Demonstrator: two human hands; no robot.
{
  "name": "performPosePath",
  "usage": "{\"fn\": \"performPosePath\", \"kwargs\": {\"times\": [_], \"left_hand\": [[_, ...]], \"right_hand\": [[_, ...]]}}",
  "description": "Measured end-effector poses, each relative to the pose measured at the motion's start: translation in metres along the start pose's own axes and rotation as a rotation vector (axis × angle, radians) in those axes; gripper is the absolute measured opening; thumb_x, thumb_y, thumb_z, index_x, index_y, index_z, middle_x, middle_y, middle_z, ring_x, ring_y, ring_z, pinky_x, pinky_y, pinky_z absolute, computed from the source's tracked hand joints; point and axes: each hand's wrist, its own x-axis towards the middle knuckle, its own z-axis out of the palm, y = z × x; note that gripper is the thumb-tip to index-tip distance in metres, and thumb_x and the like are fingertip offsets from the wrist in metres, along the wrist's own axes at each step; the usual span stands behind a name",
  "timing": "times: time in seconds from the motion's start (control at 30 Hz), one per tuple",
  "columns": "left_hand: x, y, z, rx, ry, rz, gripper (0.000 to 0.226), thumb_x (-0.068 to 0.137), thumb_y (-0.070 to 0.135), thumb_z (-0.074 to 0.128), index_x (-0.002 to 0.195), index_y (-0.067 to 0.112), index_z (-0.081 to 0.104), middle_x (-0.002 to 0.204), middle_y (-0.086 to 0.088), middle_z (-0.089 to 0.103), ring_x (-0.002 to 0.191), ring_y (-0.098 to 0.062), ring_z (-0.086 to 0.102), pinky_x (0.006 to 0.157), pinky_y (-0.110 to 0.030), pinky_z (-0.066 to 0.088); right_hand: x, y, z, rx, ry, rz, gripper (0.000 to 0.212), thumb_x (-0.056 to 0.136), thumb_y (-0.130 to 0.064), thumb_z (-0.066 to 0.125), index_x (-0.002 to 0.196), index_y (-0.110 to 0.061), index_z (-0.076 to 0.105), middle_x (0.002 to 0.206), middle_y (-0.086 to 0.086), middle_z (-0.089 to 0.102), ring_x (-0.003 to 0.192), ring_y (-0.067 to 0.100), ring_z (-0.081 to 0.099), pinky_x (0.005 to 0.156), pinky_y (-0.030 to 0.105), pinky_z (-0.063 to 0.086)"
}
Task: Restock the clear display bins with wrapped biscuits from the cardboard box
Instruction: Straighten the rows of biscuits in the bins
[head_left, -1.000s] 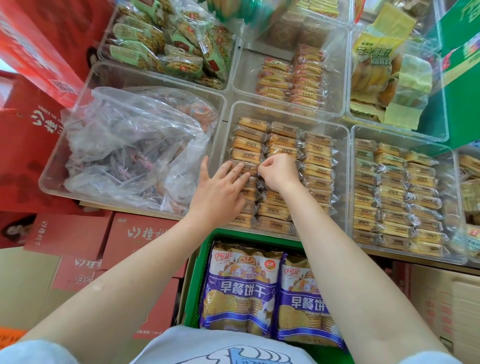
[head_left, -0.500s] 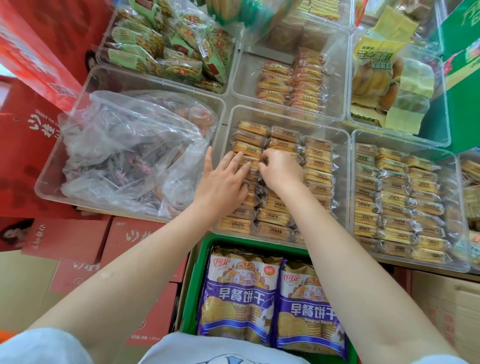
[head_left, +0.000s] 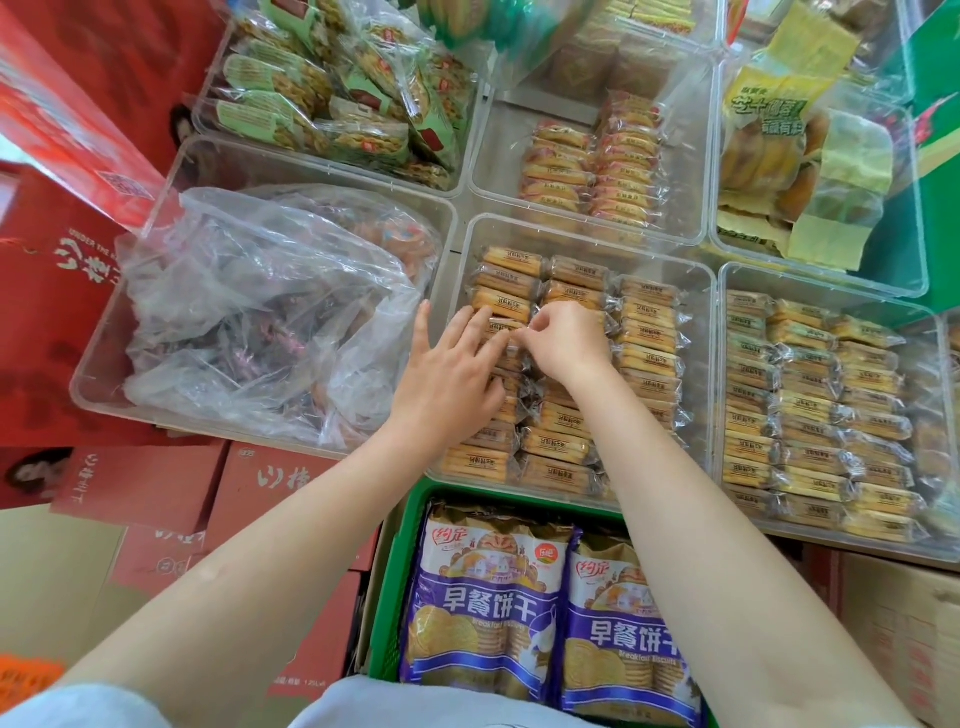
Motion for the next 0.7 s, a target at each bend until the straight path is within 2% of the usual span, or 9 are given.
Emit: {"fn": "performPosePath", "kwargs": {"times": [0.1,0.2,0.37,0.5,0.6,0.7], "left_hand": [[0.014,-0.003,-0.001,0.016,-0.003,0.003,0.068,0.101,0.051,0.029,0.161,0.024,0.014,0.170,-0.006,0.003,0.156,-0.023,-0.001,0.121,-0.062,-0.006],[0.031,-0.007,-0.004,0.057,-0.042,0.015,0.067,0.102,0.053,0.024,0.161,0.023,0.015,0.169,-0.006,0.008,0.156,-0.024,0.004,0.121,-0.061,-0.008],[0.033,-0.002,-0.004,0.077,-0.079,0.030,0.068,0.101,0.050,0.021,0.160,0.015,0.022,0.166,-0.012,0.021,0.154,-0.030,0.017,0.122,-0.053,-0.013],[0.035,0.001,-0.005,0.128,-0.079,0.028,0.073,0.096,0.048,0.014,0.158,0.011,0.026,0.163,-0.017,0.027,0.151,-0.034,0.025,0.125,-0.051,-0.006],[0.035,-0.001,-0.003,0.136,-0.086,0.023,0.071,0.099,0.049,0.018,0.159,0.011,0.024,0.165,-0.014,0.024,0.154,-0.030,0.019,0.121,-0.052,-0.012],[0.033,-0.001,-0.005,0.156,-0.061,0.020,0.070,0.100,0.048,0.024,0.156,0.008,0.032,0.160,-0.011,0.036,0.150,-0.027,0.026,0.122,-0.053,-0.005]], "right_hand": [[-0.002,-0.003,-0.006,-0.044,0.156,-0.093,0.020,0.101,-0.029,0.054,0.117,-0.022,0.063,0.098,-0.002,0.067,0.085,0.022,0.062,0.065,0.030,0.045],[0.000,-0.008,-0.007,-0.122,0.140,-0.153,0.032,0.104,-0.027,0.048,0.135,-0.023,0.054,0.108,0.003,0.069,0.094,0.027,0.066,0.068,0.032,0.044],[0.007,-0.011,-0.003,-0.313,0.174,-0.151,0.022,0.104,-0.028,0.047,0.122,-0.015,0.051,0.101,0.008,0.070,0.089,0.032,0.067,0.073,0.038,0.048],[0.010,-0.011,-0.002,-0.372,0.167,-0.128,0.025,0.104,-0.034,0.047,0.117,-0.014,0.058,0.107,0.007,0.069,0.097,0.031,0.067,0.081,0.041,0.051],[0.014,-0.010,-0.005,-0.326,0.102,-0.118,0.024,0.104,-0.034,0.050,0.113,-0.019,0.066,0.109,0.003,0.069,0.100,0.028,0.065,0.085,0.041,0.052],[0.017,-0.009,-0.008,-0.206,0.083,-0.121,0.020,0.102,-0.029,0.053,0.106,-0.022,0.072,0.104,0.001,0.071,0.096,0.025,0.065,0.084,0.042,0.055]]}}
